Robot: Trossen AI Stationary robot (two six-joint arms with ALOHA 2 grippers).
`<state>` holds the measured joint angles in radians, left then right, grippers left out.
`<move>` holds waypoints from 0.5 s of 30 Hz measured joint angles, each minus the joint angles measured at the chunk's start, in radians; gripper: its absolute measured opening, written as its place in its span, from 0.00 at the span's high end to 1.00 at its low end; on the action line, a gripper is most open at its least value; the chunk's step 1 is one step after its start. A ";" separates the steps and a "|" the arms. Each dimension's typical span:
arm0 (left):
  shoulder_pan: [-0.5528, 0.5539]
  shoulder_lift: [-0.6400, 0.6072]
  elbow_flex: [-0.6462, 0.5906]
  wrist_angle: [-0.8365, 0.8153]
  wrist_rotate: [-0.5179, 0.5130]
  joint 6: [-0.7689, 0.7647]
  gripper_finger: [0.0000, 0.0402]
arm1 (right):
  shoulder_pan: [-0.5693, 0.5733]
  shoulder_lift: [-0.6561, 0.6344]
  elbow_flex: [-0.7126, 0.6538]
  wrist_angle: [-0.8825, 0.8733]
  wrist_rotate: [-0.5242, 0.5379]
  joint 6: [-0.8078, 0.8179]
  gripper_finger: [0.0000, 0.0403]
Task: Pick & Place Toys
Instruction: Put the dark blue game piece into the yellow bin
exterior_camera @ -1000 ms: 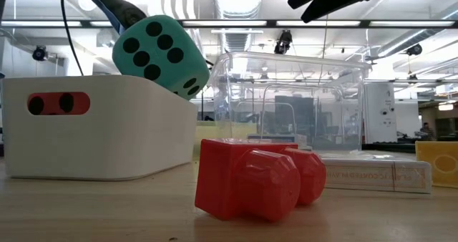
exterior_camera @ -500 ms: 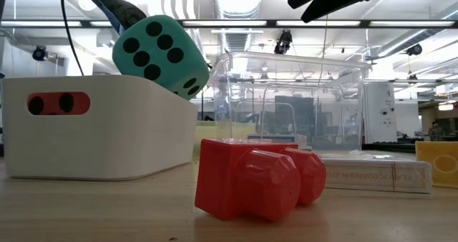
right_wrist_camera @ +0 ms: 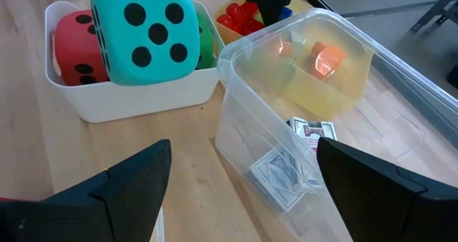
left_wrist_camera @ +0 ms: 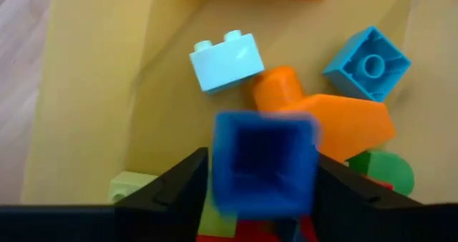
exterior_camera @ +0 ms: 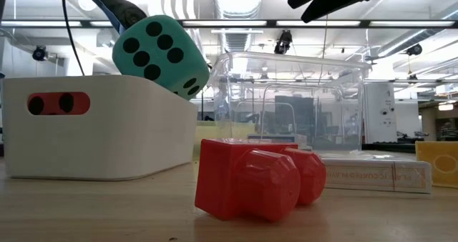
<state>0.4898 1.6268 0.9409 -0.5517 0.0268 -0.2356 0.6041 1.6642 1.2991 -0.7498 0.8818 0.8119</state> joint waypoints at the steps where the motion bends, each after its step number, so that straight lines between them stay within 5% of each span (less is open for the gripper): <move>1: -0.001 0.000 0.000 0.002 0.000 0.000 0.47 | 0.000 0.000 0.000 0.000 0.000 0.000 0.15; 15: -0.002 -0.001 0.002 0.000 -0.004 0.000 0.23 | 0.000 0.000 0.000 0.000 0.000 -0.003 0.15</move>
<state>0.4877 1.6255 0.9432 -0.5517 0.0227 -0.2359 0.6041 1.6642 1.2991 -0.7502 0.8819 0.8093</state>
